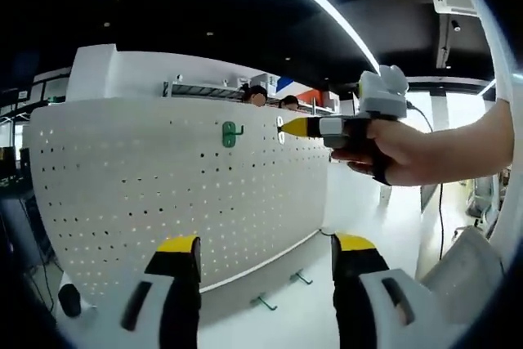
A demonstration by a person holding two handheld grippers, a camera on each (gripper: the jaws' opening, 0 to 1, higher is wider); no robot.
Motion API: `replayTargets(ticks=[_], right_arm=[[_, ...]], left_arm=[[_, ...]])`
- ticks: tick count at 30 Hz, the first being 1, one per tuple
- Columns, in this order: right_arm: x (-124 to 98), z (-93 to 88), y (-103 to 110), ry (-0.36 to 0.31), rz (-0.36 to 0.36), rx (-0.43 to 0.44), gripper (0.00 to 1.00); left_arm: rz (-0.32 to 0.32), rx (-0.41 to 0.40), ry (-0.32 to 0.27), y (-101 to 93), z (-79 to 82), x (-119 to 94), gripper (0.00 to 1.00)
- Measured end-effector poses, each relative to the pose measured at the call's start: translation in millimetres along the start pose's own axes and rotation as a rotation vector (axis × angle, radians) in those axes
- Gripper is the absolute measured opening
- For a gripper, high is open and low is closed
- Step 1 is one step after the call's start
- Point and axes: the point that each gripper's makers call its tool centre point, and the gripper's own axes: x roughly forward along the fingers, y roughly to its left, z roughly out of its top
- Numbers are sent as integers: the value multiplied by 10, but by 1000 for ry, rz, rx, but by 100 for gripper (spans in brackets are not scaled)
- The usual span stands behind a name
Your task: Insert the hook assembly into the mounting plate slot until the hook locks in place.
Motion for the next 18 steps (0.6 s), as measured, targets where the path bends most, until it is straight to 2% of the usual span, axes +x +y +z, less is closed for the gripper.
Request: replayTargets(ticks=[18], right_arm=[[256,100,-182,-19,-21,-35,1]], left_arm=[[20,9,20,84,-79,-117,67]])
